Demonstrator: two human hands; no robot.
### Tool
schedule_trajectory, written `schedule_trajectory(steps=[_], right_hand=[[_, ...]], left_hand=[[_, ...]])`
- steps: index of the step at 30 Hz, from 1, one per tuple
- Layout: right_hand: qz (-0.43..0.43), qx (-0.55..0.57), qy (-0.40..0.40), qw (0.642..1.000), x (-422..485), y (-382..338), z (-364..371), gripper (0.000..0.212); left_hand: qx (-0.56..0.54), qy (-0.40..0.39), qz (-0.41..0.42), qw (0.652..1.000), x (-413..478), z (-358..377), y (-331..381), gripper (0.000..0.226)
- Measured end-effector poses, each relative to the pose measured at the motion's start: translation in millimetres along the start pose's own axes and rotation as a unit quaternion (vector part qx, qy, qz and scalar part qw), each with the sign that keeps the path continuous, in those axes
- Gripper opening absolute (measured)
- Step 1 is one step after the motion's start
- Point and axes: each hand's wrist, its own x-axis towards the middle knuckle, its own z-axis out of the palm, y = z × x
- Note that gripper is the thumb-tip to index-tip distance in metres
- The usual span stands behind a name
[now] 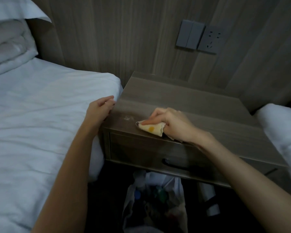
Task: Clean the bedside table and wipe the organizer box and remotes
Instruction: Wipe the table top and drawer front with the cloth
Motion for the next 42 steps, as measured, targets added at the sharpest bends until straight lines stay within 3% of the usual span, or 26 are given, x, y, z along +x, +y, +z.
schedule_trajectory(steps=[7,11,14,20,27,31,38,42], right_hand=[[0.002,0.030,0.010,1.000,-59,-14,-3,0.039],[-0.008,0.062,0.051,0.997,-63,-17,-18,0.047],[0.005,0.056,0.118,0.991,-41,-18,-35,0.054],[0.021,0.046,0.131,0.990,45,-20,-35,0.051],[0.093,0.050,0.098,0.990,137,-9,8,0.037],[0.111,0.018,0.082,0.990,154,-1,33,0.040],[-0.002,0.049,0.037,0.998,122,-11,29,0.041],[-0.016,0.081,0.016,0.996,99,-12,34,0.047]], left_hand=[[-0.047,0.017,-0.035,0.998,-17,-8,-6,0.034],[-0.055,0.021,-0.038,0.998,-24,-11,-12,0.031],[-0.059,0.021,-0.040,0.997,-26,-13,-16,0.031],[-0.087,0.037,-0.065,0.993,-19,-17,-19,0.027],[-0.130,0.044,-0.075,0.988,-7,-23,-20,0.034],[-0.117,0.027,-0.078,0.990,1,-23,-20,0.035],[-0.111,0.015,-0.091,0.989,6,-22,-19,0.035],[-0.125,0.020,-0.103,0.987,-3,-24,-19,0.034]])
